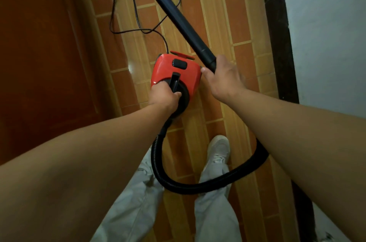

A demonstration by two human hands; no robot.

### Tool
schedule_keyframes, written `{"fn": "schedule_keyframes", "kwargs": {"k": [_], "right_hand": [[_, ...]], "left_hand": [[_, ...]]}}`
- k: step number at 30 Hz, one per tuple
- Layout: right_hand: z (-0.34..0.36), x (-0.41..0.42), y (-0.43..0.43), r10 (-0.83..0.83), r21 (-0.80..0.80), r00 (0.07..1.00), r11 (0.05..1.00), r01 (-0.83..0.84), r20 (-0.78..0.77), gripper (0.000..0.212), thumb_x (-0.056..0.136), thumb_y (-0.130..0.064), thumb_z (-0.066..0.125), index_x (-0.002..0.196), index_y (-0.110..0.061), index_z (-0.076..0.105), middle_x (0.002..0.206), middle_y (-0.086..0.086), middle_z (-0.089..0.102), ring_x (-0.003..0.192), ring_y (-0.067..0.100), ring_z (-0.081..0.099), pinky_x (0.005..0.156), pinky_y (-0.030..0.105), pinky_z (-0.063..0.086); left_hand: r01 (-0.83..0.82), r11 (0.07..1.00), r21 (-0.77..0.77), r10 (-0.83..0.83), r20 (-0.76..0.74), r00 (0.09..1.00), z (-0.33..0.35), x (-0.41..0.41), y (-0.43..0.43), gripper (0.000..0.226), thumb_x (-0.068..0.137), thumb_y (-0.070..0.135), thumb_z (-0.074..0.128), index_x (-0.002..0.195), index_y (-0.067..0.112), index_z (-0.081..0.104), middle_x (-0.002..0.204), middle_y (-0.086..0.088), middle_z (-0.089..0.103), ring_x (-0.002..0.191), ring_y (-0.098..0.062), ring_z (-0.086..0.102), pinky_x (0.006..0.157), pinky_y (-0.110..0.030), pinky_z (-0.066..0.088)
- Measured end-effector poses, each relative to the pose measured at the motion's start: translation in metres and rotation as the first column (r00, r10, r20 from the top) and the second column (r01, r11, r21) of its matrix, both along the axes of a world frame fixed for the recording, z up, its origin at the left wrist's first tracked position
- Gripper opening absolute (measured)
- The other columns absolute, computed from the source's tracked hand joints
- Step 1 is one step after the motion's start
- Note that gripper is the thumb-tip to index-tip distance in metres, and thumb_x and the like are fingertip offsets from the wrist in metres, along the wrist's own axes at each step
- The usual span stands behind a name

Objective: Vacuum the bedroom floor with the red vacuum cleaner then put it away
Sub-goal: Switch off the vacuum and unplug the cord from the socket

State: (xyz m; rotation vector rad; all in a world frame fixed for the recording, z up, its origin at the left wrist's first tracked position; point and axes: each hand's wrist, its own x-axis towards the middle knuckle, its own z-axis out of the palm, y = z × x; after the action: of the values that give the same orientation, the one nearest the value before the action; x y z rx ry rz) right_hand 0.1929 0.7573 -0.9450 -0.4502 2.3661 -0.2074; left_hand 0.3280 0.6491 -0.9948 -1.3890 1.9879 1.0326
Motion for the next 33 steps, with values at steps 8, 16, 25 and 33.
{"fn": "schedule_keyframes", "kwargs": {"k": [8, 16, 25, 33], "right_hand": [[0.002, -0.03, 0.004, 0.035, 0.003, 0.999, 0.999, -0.035, 0.041, 0.035, 0.105, -0.05, 0.048, 0.125, -0.021, 0.047, 0.098, 0.002, 0.056, 0.09, 0.028, 0.062, 0.078, 0.045, 0.053], [0.034, -0.092, 0.008, 0.125, -0.002, 0.992, 0.992, -0.125, 0.004, 0.034, 0.106, -0.048, 0.047, 0.126, -0.021, 0.046, 0.098, 0.002, 0.054, 0.091, 0.028, 0.061, 0.08, 0.049, 0.055], [0.023, -0.122, -0.008, 0.14, -0.002, 0.99, 0.99, -0.14, -0.014, 0.034, 0.104, -0.048, 0.052, 0.125, -0.023, 0.045, 0.101, 0.003, 0.056, 0.091, 0.027, 0.063, 0.082, 0.052, 0.058], [-0.004, -0.105, -0.021, 0.126, 0.095, 0.992, 0.987, -0.126, 0.011, 0.034, 0.104, -0.048, 0.051, 0.123, -0.02, 0.044, 0.1, 0.003, 0.055, 0.091, 0.027, 0.062, 0.083, 0.053, 0.057]], "left_hand": [[0.018, 0.998, -0.065, -0.015, 0.041, 0.999, -0.004, -0.017, 0.002, 0.02, 0.097, 0.034, 0.064, 0.104, 0.015, 0.062, 0.085, -0.002, 0.058, 0.083, -0.026, 0.064, 0.071, -0.036, 0.057], [-0.042, 0.995, -0.089, 0.049, 0.084, 0.995, 0.006, -0.056, -0.004, 0.027, 0.097, 0.035, 0.065, 0.107, 0.01, 0.064, 0.09, -0.005, 0.059, 0.075, -0.022, 0.059, 0.062, -0.03, 0.046], [-0.205, 0.976, 0.066, 0.204, 0.024, 0.979, -0.002, -0.067, 0.007, 0.034, 0.093, 0.037, 0.068, 0.11, 0.008, 0.068, 0.099, -0.01, 0.069, 0.093, -0.032, 0.069, 0.085, -0.043, 0.06], [-0.16, 0.976, 0.147, 0.158, 0.023, 0.987, -0.013, -0.059, -0.007, 0.036, 0.088, 0.044, 0.075, 0.097, 0.01, 0.069, 0.088, -0.006, 0.07, 0.081, -0.025, 0.07, 0.077, -0.044, 0.062]]}}
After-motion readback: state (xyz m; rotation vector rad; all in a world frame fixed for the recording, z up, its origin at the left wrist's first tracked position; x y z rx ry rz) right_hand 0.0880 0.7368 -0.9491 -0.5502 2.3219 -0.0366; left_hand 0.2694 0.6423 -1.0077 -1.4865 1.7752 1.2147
